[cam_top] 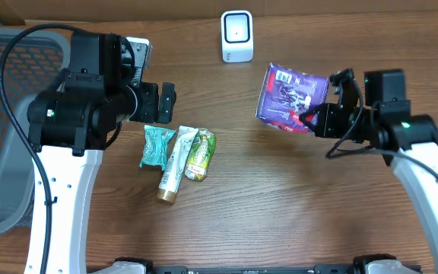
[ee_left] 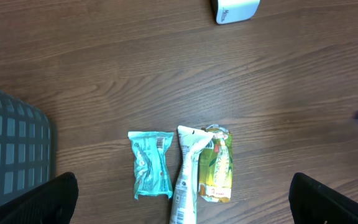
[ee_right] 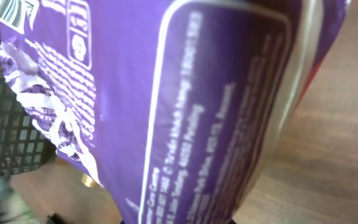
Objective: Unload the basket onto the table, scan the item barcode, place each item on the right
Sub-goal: 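Lift the purple package up and turn it with the right gripper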
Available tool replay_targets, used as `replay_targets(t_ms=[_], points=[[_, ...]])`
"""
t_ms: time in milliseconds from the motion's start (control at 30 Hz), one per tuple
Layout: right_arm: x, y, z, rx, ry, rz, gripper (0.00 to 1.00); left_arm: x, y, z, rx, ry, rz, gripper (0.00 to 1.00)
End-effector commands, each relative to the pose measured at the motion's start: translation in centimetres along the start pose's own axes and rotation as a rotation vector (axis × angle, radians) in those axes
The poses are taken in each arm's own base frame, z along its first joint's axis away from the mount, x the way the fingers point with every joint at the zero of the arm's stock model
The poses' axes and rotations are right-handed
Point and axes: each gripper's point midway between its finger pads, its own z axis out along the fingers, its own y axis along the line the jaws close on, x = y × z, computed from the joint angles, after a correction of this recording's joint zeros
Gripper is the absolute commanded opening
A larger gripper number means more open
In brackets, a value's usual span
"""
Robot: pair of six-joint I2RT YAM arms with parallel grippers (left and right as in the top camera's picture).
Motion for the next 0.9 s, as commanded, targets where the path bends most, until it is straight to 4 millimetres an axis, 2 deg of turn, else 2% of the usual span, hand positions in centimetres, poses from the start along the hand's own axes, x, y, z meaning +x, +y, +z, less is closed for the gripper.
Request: replay_targets(t_ms=[0,333,600,867], points=[[-0.9,0.7,-1.9,0.056,-0.064,-0.080,0.04,-0.5,0.3,-0.3,-0.010,-0.014,-0.016,0.99],[0.1,0.7,-2.0,0.060,-0.029,-0.056,0.04,-0.5,0.3,-0.3,-0.010,-0.014,-0.017,1.00],[0.0,0.6,-1.9,0.062,-0.032,-0.051,0.04,-0.5,0.3,-0.3,-0.010,-0.014,-0.017,1.00],[-1.5,-3.6,-2.1,0.292,-0.108,0.130,0.04,-0.5,0.3,-0.3,-0.010,-0.014,-0.017,1.00]])
